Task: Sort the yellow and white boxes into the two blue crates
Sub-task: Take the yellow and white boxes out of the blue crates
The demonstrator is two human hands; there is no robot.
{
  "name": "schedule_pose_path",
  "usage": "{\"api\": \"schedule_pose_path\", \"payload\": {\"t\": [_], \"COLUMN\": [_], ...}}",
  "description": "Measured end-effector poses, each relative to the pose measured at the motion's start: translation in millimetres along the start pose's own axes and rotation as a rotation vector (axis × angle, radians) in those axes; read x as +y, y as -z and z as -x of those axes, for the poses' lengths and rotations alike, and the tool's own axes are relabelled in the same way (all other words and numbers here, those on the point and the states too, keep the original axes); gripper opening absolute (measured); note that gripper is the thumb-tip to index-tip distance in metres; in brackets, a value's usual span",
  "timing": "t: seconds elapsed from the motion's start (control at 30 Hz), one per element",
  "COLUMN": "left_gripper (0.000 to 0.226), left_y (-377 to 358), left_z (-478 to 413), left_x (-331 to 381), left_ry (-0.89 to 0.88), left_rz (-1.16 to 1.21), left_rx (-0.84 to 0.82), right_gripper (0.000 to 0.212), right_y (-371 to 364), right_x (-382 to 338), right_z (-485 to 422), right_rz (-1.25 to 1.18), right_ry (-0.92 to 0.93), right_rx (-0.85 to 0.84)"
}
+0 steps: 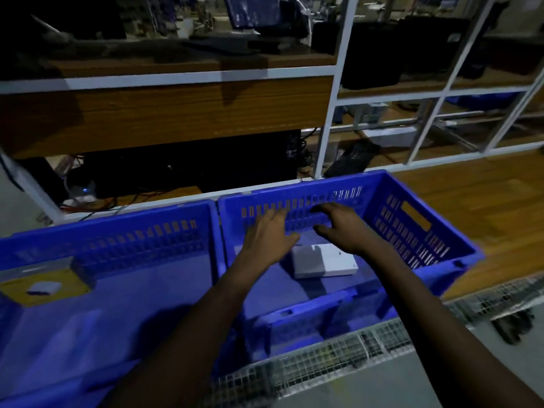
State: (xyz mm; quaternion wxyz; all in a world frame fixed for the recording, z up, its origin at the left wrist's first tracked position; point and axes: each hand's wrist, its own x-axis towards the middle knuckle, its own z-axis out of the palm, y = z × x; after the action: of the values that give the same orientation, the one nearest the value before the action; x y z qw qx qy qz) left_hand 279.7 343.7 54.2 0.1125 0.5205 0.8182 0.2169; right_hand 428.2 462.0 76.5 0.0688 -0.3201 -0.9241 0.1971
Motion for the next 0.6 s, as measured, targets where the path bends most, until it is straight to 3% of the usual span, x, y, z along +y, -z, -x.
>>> {"api": "schedule_pose_path", "payload": {"t": [0.23,0.43,0.53,0.6], "left_gripper": [0.059,0.044,0.056,0.048], "left_y": [-49,-84,-97,-99], "left_z": [-50,-63,-54,-49], "left_x": [38,18,-3,-9], "left_ry": [0.282,0.54,0.702,0.755], "left_rz": [0.33,0.473,0.61,0.624], "left_rx": [-0.05,-0.084,-0.214,-0.364], "right_gripper": [0.031,0.038,0.05,0.06], "right_y": [5,-8,-22,-26], "right_x": [78,123,142,147], "right_z": [-48,-53,-49,-49], "right_rz": [-0.257,-0.479,-0.592,-0.651], "right_ry": [-0.208,-0.565,-0.691,-0.738], "right_rx": [-0.159,-0.324,-0.413,-0.471]}}
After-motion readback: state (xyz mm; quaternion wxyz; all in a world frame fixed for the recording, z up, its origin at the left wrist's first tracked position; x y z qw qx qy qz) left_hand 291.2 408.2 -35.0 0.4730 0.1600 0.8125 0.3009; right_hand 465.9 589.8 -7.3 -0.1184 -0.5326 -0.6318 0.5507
